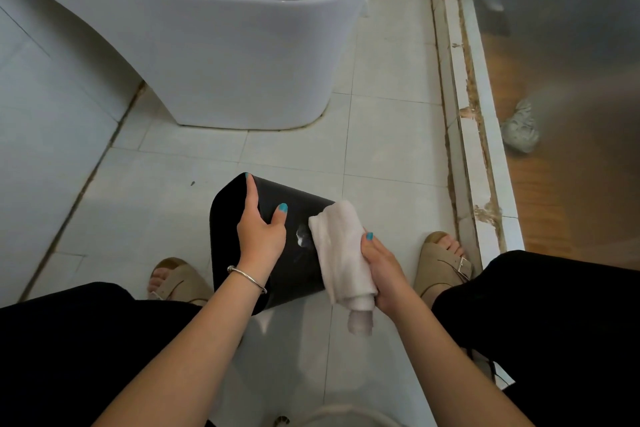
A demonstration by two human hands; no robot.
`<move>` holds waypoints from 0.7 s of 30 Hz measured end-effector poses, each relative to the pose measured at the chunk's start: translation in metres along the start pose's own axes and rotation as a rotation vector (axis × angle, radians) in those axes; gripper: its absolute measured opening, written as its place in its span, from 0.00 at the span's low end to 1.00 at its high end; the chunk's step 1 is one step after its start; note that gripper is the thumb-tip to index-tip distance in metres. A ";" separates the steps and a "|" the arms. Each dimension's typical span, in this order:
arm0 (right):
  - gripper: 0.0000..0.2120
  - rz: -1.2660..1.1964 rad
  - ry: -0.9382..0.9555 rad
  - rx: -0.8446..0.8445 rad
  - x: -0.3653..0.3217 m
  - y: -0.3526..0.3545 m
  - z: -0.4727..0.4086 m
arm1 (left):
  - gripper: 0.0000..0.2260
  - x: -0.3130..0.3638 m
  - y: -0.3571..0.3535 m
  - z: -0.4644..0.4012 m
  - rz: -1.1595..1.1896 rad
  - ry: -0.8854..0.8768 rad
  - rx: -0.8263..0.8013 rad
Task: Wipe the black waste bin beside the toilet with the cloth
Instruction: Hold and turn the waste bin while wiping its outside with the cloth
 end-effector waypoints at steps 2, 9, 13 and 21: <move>0.16 0.080 0.090 0.050 -0.008 0.002 0.000 | 0.35 0.001 -0.001 0.000 -0.005 -0.003 -0.014; 0.25 0.232 0.201 0.270 -0.026 0.018 0.000 | 0.35 0.002 -0.005 -0.001 0.015 -0.003 -0.031; 0.28 0.101 0.118 0.136 -0.023 0.016 -0.006 | 0.35 0.001 -0.004 -0.001 0.025 -0.003 -0.022; 0.25 -0.119 0.172 -0.411 -0.068 -0.037 0.014 | 0.35 0.009 -0.004 0.002 -0.008 -0.037 -0.040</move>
Point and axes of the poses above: each hand's wrist, its own z-axis away from the middle knuckle, its own y-axis out of the back of the hand, x = y × z, the point moved 10 cm from there along -z, towards the middle knuckle, and after that the axes turned 10 degrees about -x, right-handed, at the moved point
